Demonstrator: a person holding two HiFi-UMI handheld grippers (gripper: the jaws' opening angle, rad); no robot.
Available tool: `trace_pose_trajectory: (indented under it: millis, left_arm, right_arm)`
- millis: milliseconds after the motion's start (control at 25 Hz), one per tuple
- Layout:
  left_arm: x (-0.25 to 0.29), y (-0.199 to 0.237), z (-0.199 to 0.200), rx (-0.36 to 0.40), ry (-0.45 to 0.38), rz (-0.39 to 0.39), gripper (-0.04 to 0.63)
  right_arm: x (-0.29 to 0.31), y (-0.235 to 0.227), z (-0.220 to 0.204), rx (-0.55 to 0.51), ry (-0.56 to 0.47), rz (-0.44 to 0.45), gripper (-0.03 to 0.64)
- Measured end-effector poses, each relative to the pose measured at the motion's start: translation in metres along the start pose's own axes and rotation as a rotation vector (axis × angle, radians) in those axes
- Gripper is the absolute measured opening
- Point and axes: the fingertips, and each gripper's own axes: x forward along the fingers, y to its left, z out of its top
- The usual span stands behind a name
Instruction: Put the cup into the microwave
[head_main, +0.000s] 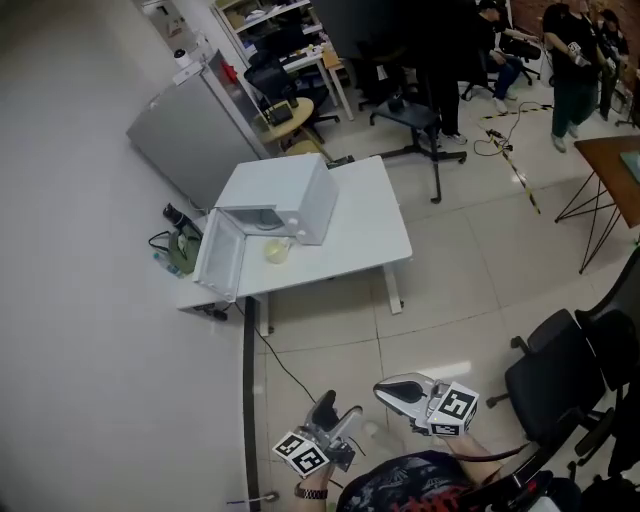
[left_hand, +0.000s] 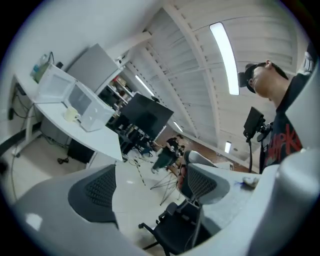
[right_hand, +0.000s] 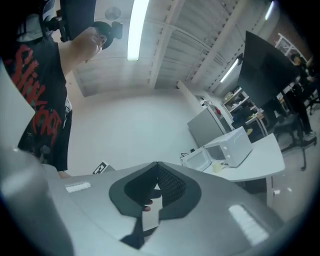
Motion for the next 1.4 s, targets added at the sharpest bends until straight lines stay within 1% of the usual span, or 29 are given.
trace_pose_trajectory:
  millis: [40, 80, 120, 240, 320, 400, 480, 520, 600, 680, 720, 760, 800, 880, 920, 960, 1080, 1160, 1240, 1320, 1400]
  left_arm:
    - [0.004, -0.010, -0.004, 0.000, -0.016, 0.031, 0.431]
    - [0.009, -0.022, -0.010, -0.002, -0.013, 0.042, 0.431]
    - [0.013, -0.034, -0.017, 0.002, 0.011, 0.038, 0.431]
    - [0.017, -0.065, -0.041, 0.039, 0.131, -0.016, 0.431]
    - [0.019, -0.078, -0.052, 0.053, 0.174, -0.062, 0.430]
    - [0.019, -0.085, -0.058, 0.070, 0.170, -0.091, 0.430]
    - [0.014, -0.091, -0.057, 0.106, 0.160, -0.086, 0.428]
    - [0.009, -0.094, -0.054, 0.123, 0.153, -0.080, 0.418]
    - [-0.004, -0.096, -0.047, 0.139, 0.117, -0.083, 0.364]
    - [-0.018, -0.097, -0.042, 0.154, 0.077, -0.095, 0.268]
    - [-0.027, -0.098, -0.041, 0.169, 0.064, -0.108, 0.240]
    - [-0.035, -0.101, -0.039, 0.191, 0.053, -0.128, 0.174]
    - [-0.044, -0.106, -0.035, 0.218, 0.041, -0.148, 0.011]
    - [-0.059, -0.112, -0.023, 0.263, 0.013, -0.169, 0.011]
    - [-0.066, -0.112, -0.017, 0.284, 0.000, -0.165, 0.011]
    - [-0.073, -0.109, -0.011, 0.305, -0.011, -0.150, 0.011]
    - [-0.093, -0.092, 0.002, 0.358, -0.034, -0.081, 0.010]
    - [-0.104, -0.085, 0.008, 0.373, -0.052, -0.057, 0.010]
    - [-0.114, -0.085, 0.010, 0.384, -0.060, -0.054, 0.010]
    - [-0.126, -0.086, 0.007, 0.391, -0.052, -0.049, 0.010]
    - [-0.138, -0.085, 0.002, 0.383, -0.046, -0.047, 0.010]
  right_arm:
    - [-0.014, -0.007, -0.003, 0.020, 0.013, -0.010, 0.002]
    - [-0.025, -0.014, -0.005, 0.036, 0.030, -0.019, 0.002]
    - [-0.032, -0.018, -0.006, 0.045, 0.045, -0.026, 0.002]
    - [-0.041, -0.018, -0.006, 0.055, 0.060, -0.038, 0.002]
    - [-0.042, -0.012, -0.004, 0.061, 0.063, -0.038, 0.002]
    - [-0.041, 0.000, -0.005, 0.073, 0.079, -0.022, 0.002]
    - [-0.037, 0.017, -0.003, 0.069, 0.088, 0.004, 0.002]
    - [-0.033, 0.028, 0.000, 0.050, 0.078, 0.008, 0.002]
    - [-0.028, 0.049, 0.008, -0.007, 0.045, 0.001, 0.002]
    - [-0.023, 0.068, 0.010, -0.055, 0.031, -0.011, 0.000]
    - [-0.021, 0.076, 0.008, -0.068, 0.034, -0.018, 0.000]
    - [-0.019, 0.084, 0.006, -0.075, 0.041, -0.024, 0.000]
    - [-0.018, 0.091, 0.003, -0.080, 0.051, -0.031, 0.019]
    - [-0.015, 0.102, 0.000, -0.097, 0.076, -0.053, 0.035]
    - [-0.013, 0.106, 0.000, -0.113, 0.084, -0.065, 0.018]
    - [-0.010, 0.110, 0.001, -0.129, 0.084, -0.077, 0.002]
    - [0.001, 0.120, 0.014, -0.155, 0.034, -0.124, 0.000]
    - [0.005, 0.120, 0.014, -0.173, 0.023, -0.158, 0.000]
    - [0.008, 0.123, 0.011, -0.177, 0.021, -0.179, 0.000]
    - [0.015, 0.131, 0.006, -0.168, 0.024, -0.184, 0.000]
    - [0.024, 0.140, -0.002, -0.163, 0.042, -0.175, 0.000]
